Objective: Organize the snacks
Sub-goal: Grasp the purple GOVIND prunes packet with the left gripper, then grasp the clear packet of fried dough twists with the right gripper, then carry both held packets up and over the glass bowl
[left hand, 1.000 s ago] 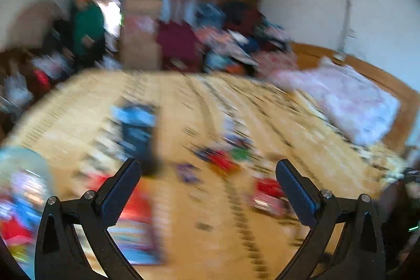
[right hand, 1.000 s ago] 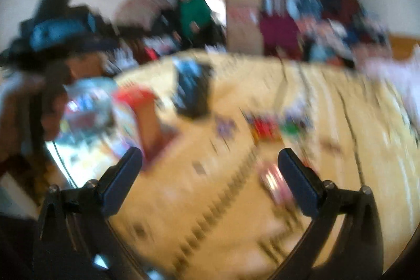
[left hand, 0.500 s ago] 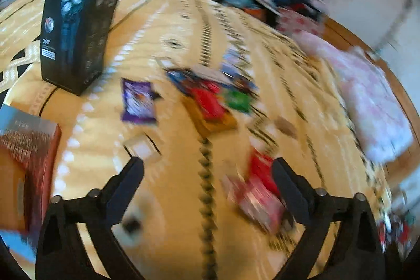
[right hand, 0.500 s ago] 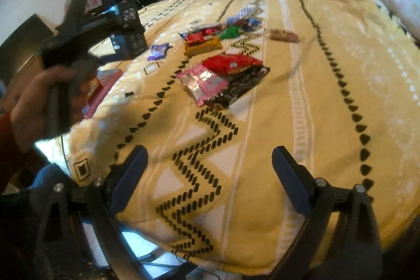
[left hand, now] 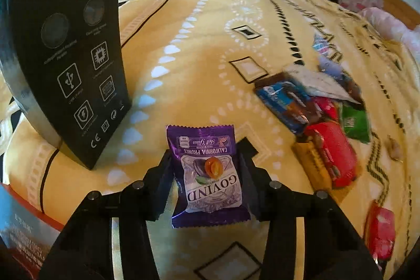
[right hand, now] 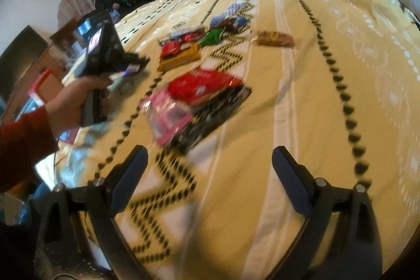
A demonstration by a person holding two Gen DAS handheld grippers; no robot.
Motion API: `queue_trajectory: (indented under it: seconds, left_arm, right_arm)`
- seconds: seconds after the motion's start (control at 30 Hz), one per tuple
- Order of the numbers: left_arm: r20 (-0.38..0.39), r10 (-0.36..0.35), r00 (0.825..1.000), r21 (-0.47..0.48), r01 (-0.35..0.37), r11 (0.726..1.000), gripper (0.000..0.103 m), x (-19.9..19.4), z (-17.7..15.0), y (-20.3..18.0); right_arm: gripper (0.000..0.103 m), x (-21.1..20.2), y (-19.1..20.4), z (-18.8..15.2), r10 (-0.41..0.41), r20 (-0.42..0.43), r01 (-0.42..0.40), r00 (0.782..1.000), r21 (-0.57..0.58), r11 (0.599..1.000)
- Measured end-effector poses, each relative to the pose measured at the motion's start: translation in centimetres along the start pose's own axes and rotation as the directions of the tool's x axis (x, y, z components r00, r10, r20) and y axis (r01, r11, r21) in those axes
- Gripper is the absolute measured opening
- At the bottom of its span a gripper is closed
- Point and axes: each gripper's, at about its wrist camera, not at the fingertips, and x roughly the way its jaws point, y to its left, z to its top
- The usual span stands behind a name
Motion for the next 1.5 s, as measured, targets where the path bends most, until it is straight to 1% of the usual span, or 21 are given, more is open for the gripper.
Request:
queue_trajectory:
  seconds: [0.13, 0.2, 0.3, 0.37, 0.47, 0.53, 0.57, 0.63, 0.67, 0.7, 0.77, 0.83, 0.87, 0.9, 0.97, 1.03, 1.13, 1.2, 1.3, 1.4, 1.5]
  left_arm:
    - [-0.02, -0.083, 0.996, 0.02, 0.084, 0.996, 0.039, -2.5, -1.2, -0.3]
    - [-0.017, -0.12, 0.993, 0.064, 0.121, 0.991, 0.039, -4.2, -2.0, -1.2]
    - [-0.049, -0.189, 0.981, 0.129, 0.194, 0.973, 0.039, -5.9, -3.8, -2.8]
    - [-0.068, -0.232, 0.97, 0.126, 0.239, 0.963, 0.039, -6.4, -4.7, -3.3]
    - [-0.095, -0.282, 0.955, 0.101, 0.292, 0.951, 0.04, -6.6, -5.5, -3.5]
    - [-0.119, -0.319, 0.94, 0.081, 0.33, 0.941, 0.04, -6.9, -6.0, -3.5]
    - [-0.131, -0.325, 0.937, 0.089, 0.338, 0.937, 0.04, -6.8, -6.2, -3.7]
    - [-0.146, -0.338, 0.93, 0.097, 0.353, 0.931, 0.041, -7.1, -6.7, -4.0]
    - [-0.153, -0.346, 0.926, 0.096, 0.363, 0.927, 0.041, -7.1, -6.9, -4.0]
    - [-0.158, -0.347, 0.924, 0.105, 0.365, 0.925, 0.041, -7.2, -7.0, -4.2]
    - [-0.166, -0.342, 0.925, 0.115, 0.362, 0.925, 0.041, -6.9, -7.1, -4.6]
    - [-0.171, -0.349, 0.922, 0.117, 0.37, 0.922, 0.042, -6.9, -7.2, -4.9]
    - [-0.168, -0.348, 0.922, 0.118, 0.37, 0.922, 0.042, -7.0, -7.3, -4.9]
    - [-0.169, -0.349, 0.922, 0.12, 0.371, 0.921, 0.042, -7.2, -7.3, -5.0]
    - [-0.164, -0.351, 0.922, 0.126, 0.372, 0.92, 0.042, -7.5, -7.4, -5.1]
    - [-0.155, -0.348, 0.925, 0.131, 0.368, 0.92, 0.042, -8.1, -7.6, -5.2]
    - [-0.134, -0.342, 0.93, 0.14, 0.36, 0.922, 0.042, -9.3, -7.9, -5.2]
    - [-0.114, -0.329, 0.938, 0.155, 0.344, 0.926, 0.042, -10.5, -8.4, -4.9]
    - [-0.1, -0.312, 0.945, 0.146, 0.324, 0.935, 0.042, -11.9, -9.5, -3.4]
    - [-0.118, -0.289, 0.95, 0.142, 0.304, 0.942, 0.043, -12.7, -11.4, -1.9]
    - [-0.159, -0.269, 0.95, 0.143, 0.291, 0.946, 0.044, -12.8, -14.1, -0.9]
  right_arm:
    - [0.096, 0.4, -0.9, 2.7, -0.026, 0.016, 0.027, 1.0, -0.037, 0.999]
    - [0.096, 0.5, -1.4, 4.5, -0.043, 0.016, 0.044, 0.999, -0.066, 0.997]
    - [0.096, 1.7, -2.1, 7.8, -0.094, -0.006, 0.092, 0.996, -0.149, 0.985]
    - [0.095, 3.6, -3.3, 10.4, -0.108, -0.051, 0.096, 0.993, -0.204, 0.974]
    - [0.094, 7.8, -5.2, 14.3, -0.145, -0.112, 0.101, 0.983, -0.334, 0.937]
    - [0.086, 10.6, -6.0, 15.9, -0.153, -0.19, 0.06, 0.97, -0.421, 0.905]
    - [0.084, 11.7, -6.1, 16.5, -0.171, -0.217, 0.052, 0.961, -0.464, 0.884]
    - [0.084, 14.4, -6.4, 17.3, -0.208, -0.301, 0.013, 0.931, -0.542, 0.84]
    - [0.084, 15.7, -6.5, 17.5, -0.236, -0.324, 0.004, 0.916, -0.581, 0.814]
    - [0.084, 16.5, -6.6, 17.5, -0.247, -0.339, -0.004, 0.907, -0.596, 0.803]
    - [0.084, 18.3, -7.1, 17.6, -0.244, -0.392, -0.04, 0.887, -0.59, 0.806]
    - [0.083, 19.2, -7.7, 17.5, -0.237, -0.395, -0.034, 0.888, -0.57, 0.821]
    - [0.076, 19.3, -7.9, 17.4, -0.22, -0.391, -0.033, 0.894, -0.545, 0.838]
    - [0.062, 18.9, -8.1, 17.3, -0.2, -0.372, -0.021, 0.906, -0.513, 0.858]
    - [0.049, 18.0, -7.9, 16.6, -0.19, -0.334, 0.004, 0.923, -0.487, 0.873]
    - [0.044, 16.6, -7.3, 15.1, -0.203, -0.291, 0.049, 0.935, -0.46, 0.886]
    - [0.044, 14.3, -6.7, 13.6, -0.163, -0.257, 0.061, 0.953, -0.362, 0.93]
    - [0.044, 11.4, -5.3, 13.2, -0.139, -0.21, 0.076, 0.968, -0.284, 0.956]
    - [0.044, 6.7, -2.7, 11.0, -0.058, -0.148, 0.034, 0.987, -0.157, 0.987]
    - [0.044, 4.0, 1.6, 7.3, -0.004, -0.136, -0.012, 0.991, -0.119, 0.993]
    - [0.044, 3.4, 3.9, 2.7, 0.059, -0.187, -0.069, 0.981, -0.047, 0.997]
